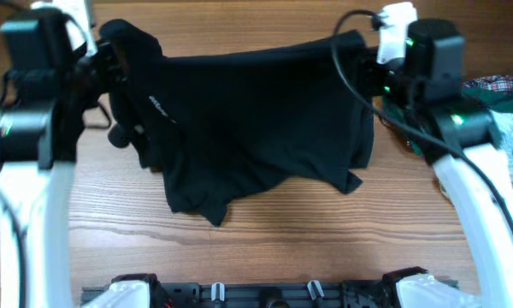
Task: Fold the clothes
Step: 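Lift the shirt with both grippers and shake it out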
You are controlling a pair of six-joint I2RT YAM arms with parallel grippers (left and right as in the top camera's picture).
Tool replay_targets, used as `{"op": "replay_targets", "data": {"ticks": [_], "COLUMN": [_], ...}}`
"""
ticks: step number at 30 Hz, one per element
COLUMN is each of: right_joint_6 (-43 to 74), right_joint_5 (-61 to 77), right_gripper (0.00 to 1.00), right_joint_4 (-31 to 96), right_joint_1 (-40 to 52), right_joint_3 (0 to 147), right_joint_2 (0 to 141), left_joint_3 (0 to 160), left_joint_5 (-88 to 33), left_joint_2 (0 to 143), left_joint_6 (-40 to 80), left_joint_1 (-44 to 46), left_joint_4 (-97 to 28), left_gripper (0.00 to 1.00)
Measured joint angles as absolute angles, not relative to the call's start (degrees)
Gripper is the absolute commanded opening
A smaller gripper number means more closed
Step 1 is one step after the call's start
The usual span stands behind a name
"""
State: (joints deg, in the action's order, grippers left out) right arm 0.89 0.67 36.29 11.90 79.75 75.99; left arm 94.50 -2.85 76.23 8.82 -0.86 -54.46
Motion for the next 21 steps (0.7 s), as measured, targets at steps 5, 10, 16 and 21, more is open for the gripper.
{"op": "replay_targets", "data": {"ticks": [5,10,16,21], "right_joint_6": [1.78,1.91,-1.65,-4.56], "right_joint_5": [-1.23,-1.43,3.66,9.32], "right_gripper": [0.04,0.04,0.04,0.04], "right_joint_4": [37.15,37.08,36.93,38.44], "right_joint_1": [11.90,11.90,11.90,11.90], "right_joint_3": [79.75,79.75,79.75,79.75], "right_joint_2": [67.33,58.28,49.89,49.50], "left_joint_3": [94.94,99.35,107.37,107.85], "left_joint_5": [-2.70,-1.58,-0.23,-0.25], "left_joint_2": [63.57,53.76,49.54,50.00], "left_joint_6": [8.82,8.67,5.93,3.46], "left_joint_1": [0.38,1.13,1.13,1.13], "left_joint_4": [-55.96,-56.69,-62.26,-65.54], "left_gripper": [0.04,0.04,0.04,0.04]}}
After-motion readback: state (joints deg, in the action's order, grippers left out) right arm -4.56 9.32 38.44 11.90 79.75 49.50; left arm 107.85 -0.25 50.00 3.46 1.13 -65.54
